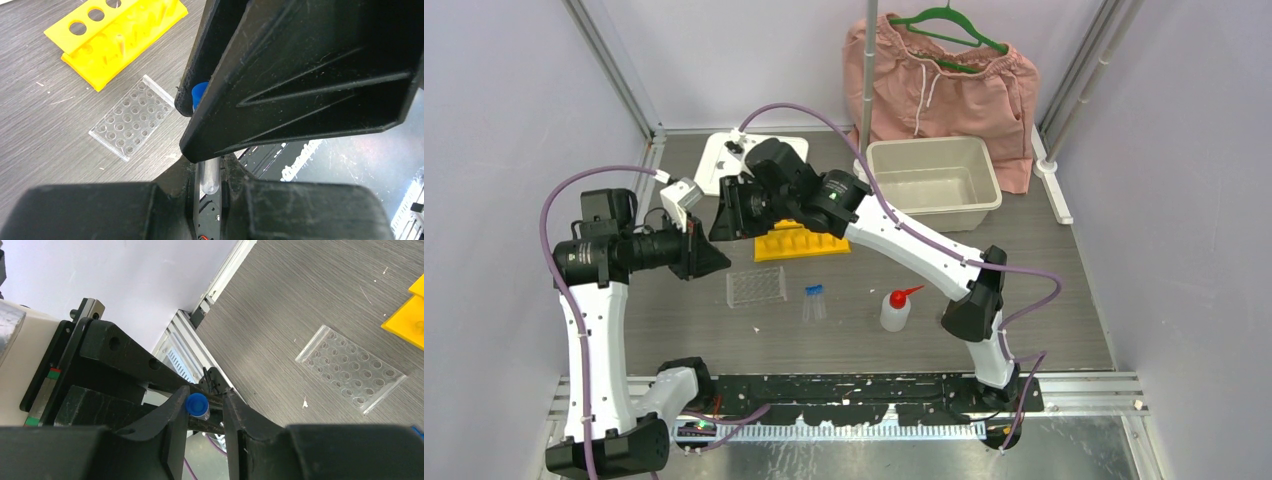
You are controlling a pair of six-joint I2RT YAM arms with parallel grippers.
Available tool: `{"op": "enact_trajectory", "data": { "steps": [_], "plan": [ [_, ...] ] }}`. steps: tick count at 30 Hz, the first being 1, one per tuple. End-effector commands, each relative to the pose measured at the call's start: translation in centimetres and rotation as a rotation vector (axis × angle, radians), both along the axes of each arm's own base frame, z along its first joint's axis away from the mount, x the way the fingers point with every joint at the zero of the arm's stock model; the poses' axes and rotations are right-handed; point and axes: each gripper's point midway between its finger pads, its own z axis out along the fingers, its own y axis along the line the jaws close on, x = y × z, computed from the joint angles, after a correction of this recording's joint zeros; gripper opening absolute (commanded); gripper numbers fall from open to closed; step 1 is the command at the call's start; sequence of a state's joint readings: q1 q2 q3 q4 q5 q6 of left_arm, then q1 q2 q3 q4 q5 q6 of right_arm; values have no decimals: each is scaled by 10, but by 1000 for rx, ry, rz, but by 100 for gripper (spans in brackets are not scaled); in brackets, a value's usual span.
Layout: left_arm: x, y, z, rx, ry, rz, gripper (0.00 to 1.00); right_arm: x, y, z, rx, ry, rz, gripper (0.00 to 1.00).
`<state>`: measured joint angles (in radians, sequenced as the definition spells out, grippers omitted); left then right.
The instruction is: Organize the chemistry lab equipment
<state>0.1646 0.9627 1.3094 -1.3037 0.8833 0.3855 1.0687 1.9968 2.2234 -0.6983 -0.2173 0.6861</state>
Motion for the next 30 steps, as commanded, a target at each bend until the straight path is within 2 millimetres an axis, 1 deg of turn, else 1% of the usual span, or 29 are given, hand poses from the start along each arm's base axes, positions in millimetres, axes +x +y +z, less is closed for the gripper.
{"op": "enact_trajectory", "data": {
  "steps": [1,6,7,9,10,11,12,14,15,16,17,20,23,24,26,30],
  "plan": [
    [-2,-3,6,-4,-54,-37,0,4,-3,21,36,-37,13,34],
    [-4,-4,5,-5,-52,-46,0,12,-2,20,27,-66,-3,23],
    [-4,-4,4,-5,-48,-44,0,15,-3,19,18,-77,-14,20],
    [-4,-3,2,-9,-26,-29,2,25,-8,17,-5,-115,-64,8],
    [-2,-2,-1,-4,-11,-15,11,30,-11,17,-17,-137,-87,5],
    [0,1,-4,3,2,2,29,34,-14,17,-29,-159,-103,3],
    [3,3,-7,10,16,24,40,38,-17,16,-43,-185,-115,2],
    [8,9,-12,30,41,64,68,50,-27,13,-80,-239,-171,1],
    [11,12,-14,44,51,90,77,54,-30,8,-100,-258,-187,1],
    [15,17,-17,58,59,119,84,59,-35,5,-117,-279,-212,1],
    [19,21,-19,74,64,145,88,63,-39,-1,-139,-301,-230,1],
    [29,33,-26,118,80,221,97,72,-46,-19,-178,-351,-269,1],
    [37,44,-33,149,110,278,99,74,-44,-36,-210,-418,-281,1],
    [40,49,-35,154,122,300,100,74,-43,-45,-229,-445,-276,1],
    [47,62,-39,161,146,358,100,73,-33,-52,-221,-518,-270,1],
    [59,89,-45,160,191,464,100,65,-11,-73,-224,-632,-251,1]
  ]
}}
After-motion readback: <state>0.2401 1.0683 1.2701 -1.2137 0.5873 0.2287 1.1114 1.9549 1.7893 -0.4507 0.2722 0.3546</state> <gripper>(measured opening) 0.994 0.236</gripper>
